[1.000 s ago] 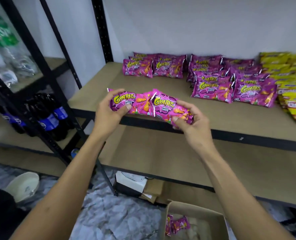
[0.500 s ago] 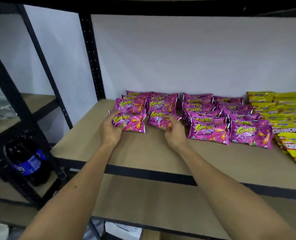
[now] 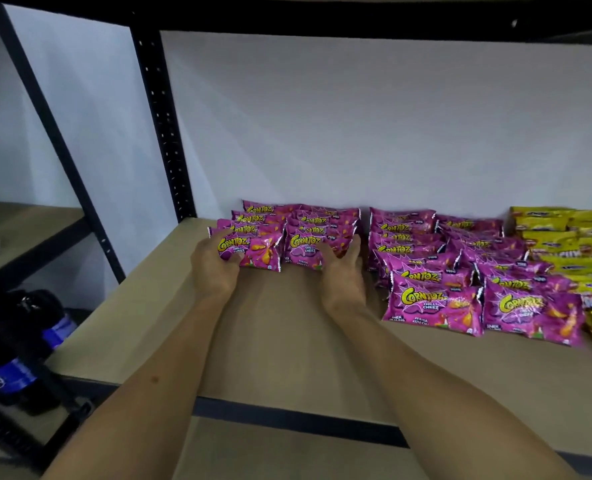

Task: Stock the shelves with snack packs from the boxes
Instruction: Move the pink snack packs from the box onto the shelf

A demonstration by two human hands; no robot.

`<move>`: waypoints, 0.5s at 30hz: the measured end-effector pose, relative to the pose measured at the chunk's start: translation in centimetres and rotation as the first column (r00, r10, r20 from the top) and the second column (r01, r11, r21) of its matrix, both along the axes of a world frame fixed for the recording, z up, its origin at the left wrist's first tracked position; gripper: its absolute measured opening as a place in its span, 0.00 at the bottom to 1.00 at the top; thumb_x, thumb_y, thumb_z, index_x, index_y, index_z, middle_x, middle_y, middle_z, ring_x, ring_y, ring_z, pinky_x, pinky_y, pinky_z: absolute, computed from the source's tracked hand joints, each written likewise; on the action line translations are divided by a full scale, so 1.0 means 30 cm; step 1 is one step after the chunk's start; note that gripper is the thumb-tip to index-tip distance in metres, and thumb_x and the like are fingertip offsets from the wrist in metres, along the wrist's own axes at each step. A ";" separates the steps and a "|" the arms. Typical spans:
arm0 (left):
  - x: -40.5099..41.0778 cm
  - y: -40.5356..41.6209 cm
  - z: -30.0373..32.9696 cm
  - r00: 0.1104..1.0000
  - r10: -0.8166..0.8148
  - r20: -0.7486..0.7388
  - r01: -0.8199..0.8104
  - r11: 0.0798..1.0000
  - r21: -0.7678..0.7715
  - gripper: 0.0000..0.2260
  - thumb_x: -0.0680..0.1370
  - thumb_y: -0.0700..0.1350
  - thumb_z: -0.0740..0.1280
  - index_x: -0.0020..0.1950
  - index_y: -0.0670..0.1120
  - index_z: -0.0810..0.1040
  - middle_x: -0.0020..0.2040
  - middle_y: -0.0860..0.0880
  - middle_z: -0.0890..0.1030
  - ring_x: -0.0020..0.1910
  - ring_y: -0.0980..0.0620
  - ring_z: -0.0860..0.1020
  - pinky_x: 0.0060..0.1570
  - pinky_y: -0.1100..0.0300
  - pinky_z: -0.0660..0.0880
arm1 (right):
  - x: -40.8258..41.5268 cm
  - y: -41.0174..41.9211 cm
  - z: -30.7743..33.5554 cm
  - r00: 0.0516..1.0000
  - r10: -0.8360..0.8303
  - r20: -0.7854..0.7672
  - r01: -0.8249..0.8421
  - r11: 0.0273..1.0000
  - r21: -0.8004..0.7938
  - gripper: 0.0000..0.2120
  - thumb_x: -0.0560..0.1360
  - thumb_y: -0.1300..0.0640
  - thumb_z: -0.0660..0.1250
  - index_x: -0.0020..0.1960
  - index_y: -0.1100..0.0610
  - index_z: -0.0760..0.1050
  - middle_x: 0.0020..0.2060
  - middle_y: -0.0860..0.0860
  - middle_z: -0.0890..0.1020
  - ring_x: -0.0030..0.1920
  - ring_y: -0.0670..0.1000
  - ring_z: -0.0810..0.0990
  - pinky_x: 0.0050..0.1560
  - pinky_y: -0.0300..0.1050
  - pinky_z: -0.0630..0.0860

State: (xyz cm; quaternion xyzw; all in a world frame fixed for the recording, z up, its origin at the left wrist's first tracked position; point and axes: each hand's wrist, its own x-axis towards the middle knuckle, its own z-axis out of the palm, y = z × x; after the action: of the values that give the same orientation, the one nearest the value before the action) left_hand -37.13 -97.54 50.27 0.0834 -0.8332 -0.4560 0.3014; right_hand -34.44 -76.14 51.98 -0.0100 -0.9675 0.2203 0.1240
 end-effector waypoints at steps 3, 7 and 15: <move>-0.036 0.010 0.013 1.000 0.001 0.001 -0.001 1.000 -0.011 0.21 0.72 0.40 0.73 0.65 0.49 0.78 0.57 0.44 0.80 0.55 0.48 0.76 0.57 0.62 0.70 | -0.037 -0.004 0.004 0.994 -0.073 -0.084 0.080 0.992 0.094 0.37 0.71 0.74 0.65 0.72 0.46 0.64 0.74 0.63 0.49 0.69 0.65 0.59 0.58 0.59 0.74; -0.041 0.028 -0.002 1.000 0.001 0.009 -0.001 0.999 -0.038 0.22 0.72 0.41 0.74 0.65 0.50 0.78 0.55 0.42 0.79 0.56 0.46 0.75 0.58 0.59 0.70 | -0.057 -0.002 -0.027 0.957 -0.140 -0.254 0.188 0.967 0.173 0.22 0.79 0.62 0.61 0.68 0.43 0.70 0.65 0.62 0.63 0.59 0.63 0.66 0.55 0.57 0.69; -0.070 0.042 0.047 0.999 0.033 -0.001 -0.033 0.994 -0.107 0.22 0.73 0.44 0.73 0.67 0.52 0.77 0.52 0.38 0.77 0.57 0.43 0.74 0.60 0.56 0.70 | -0.075 0.037 0.036 0.995 -0.047 -0.093 0.063 0.983 0.173 0.31 0.74 0.70 0.60 0.73 0.49 0.63 0.62 0.59 0.73 0.60 0.61 0.74 0.51 0.55 0.76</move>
State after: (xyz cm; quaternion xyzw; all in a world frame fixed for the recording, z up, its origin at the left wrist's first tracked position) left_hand -39.23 -96.29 51.69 0.0810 -0.8550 -0.4057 0.3127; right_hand -36.71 -75.04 53.06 -0.0159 -0.9760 0.1309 0.1733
